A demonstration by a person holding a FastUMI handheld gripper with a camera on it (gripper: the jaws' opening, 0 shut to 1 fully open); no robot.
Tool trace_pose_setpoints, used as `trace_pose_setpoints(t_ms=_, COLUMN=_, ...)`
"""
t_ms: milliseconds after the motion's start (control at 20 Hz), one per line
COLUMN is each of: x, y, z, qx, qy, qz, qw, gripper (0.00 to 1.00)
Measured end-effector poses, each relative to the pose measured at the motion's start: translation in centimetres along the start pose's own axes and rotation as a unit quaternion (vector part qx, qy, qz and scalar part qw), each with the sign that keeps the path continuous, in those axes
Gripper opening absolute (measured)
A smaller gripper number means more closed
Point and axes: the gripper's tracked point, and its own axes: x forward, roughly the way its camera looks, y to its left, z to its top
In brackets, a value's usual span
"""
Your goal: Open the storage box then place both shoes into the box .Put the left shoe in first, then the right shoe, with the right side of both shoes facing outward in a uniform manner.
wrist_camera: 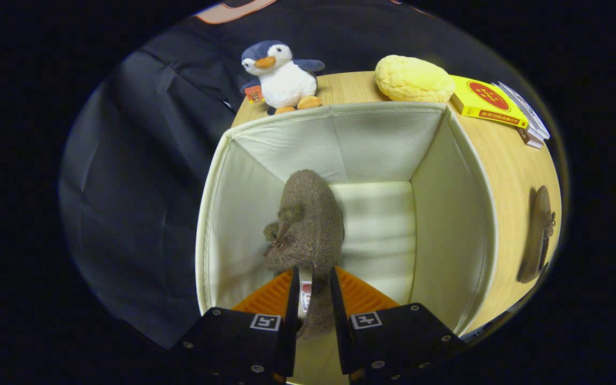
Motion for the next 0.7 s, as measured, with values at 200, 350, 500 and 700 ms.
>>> trace_pose_setpoints(t_ms=200, x=-3.3, y=0.6, z=1.3, qx=0.003, qy=-0.016, qz=0.054, qw=0.998, gripper=0.45)
trace_pose_setpoints(t_ms=350, x=-6.4, y=0.2, z=2.3, qx=0.003, qy=-0.035, qz=0.090, qw=0.995, gripper=0.52)
trace_pose_setpoints(t_ms=500, x=-9.5, y=-1.6, z=3.2, qx=-0.006, qy=-0.059, qz=0.111, qw=0.992, gripper=0.59)
trace_pose_setpoints(t_ms=700, x=-13.5, y=-5.0, z=3.9, qx=0.000, qy=-0.085, qz=0.141, qw=0.986, gripper=0.73)
